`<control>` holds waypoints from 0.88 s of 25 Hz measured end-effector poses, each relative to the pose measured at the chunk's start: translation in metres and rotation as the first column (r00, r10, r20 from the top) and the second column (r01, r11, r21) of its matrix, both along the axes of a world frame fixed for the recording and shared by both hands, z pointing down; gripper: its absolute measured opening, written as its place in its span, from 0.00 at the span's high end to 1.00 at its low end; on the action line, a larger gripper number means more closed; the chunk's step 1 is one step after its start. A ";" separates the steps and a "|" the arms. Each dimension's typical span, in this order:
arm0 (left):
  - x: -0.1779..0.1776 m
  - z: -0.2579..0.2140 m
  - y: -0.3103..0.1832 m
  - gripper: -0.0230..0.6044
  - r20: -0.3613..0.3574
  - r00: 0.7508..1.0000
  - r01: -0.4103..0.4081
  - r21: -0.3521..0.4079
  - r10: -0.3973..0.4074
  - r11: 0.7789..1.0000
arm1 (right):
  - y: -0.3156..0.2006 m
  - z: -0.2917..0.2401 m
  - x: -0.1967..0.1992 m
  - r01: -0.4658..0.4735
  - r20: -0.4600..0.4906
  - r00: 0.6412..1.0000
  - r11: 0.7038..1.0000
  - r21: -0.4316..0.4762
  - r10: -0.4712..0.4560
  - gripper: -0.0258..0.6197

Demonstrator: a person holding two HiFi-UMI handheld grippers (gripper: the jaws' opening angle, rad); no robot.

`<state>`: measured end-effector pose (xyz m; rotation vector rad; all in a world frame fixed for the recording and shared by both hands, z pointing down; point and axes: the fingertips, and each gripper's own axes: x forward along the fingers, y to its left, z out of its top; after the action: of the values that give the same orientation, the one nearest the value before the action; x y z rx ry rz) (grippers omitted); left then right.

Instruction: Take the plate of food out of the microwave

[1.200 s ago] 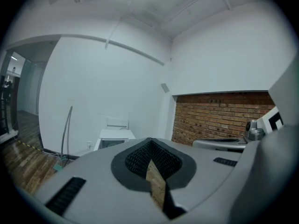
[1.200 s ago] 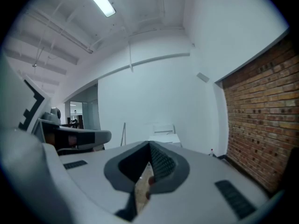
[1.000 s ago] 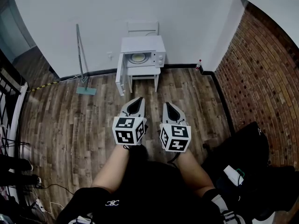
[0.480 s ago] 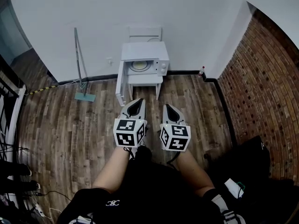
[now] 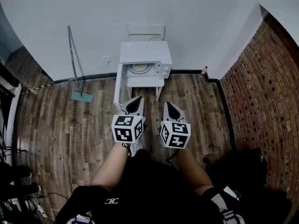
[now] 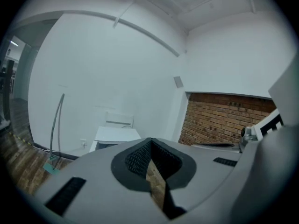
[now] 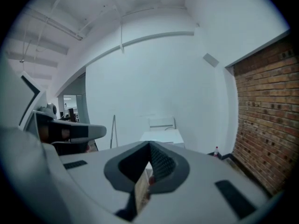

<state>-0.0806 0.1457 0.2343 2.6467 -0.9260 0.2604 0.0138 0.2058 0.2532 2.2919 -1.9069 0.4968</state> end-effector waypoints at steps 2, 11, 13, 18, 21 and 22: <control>0.005 0.002 -0.022 0.97 0.020 1.000 0.000 0.003 0.000 1.000 | -0.022 0.001 0.004 0.009 0.009 1.000 1.000 -0.007 -0.009 0.95; 0.033 0.018 -0.114 0.97 0.023 0.999 -0.021 -0.034 0.022 0.999 | -0.111 0.002 0.026 0.038 0.027 0.999 0.999 0.009 -0.038 0.95; 0.038 0.019 -0.134 0.97 0.024 0.999 -0.024 -0.035 0.025 0.999 | -0.131 0.004 0.031 0.036 0.016 0.999 0.999 0.008 -0.036 0.95; 0.043 0.023 -0.171 0.97 0.013 1.000 -0.012 -0.049 0.012 0.999 | -0.166 0.016 0.038 0.049 -0.016 0.999 0.998 -0.034 -0.050 0.95; 0.043 0.034 -0.180 0.97 0.023 1.000 0.005 -0.067 -0.003 0.998 | -0.180 0.029 0.041 0.066 -0.039 0.997 0.995 -0.072 -0.069 0.95; 0.043 0.038 -0.183 0.97 0.029 1.000 0.012 -0.073 -0.010 0.997 | -0.186 0.032 0.041 0.077 -0.039 0.996 0.994 -0.075 -0.080 0.95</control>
<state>-0.0379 -0.0370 0.2721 2.5772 -0.9219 0.3241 0.0544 0.0202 0.2851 2.1554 -1.9172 0.4969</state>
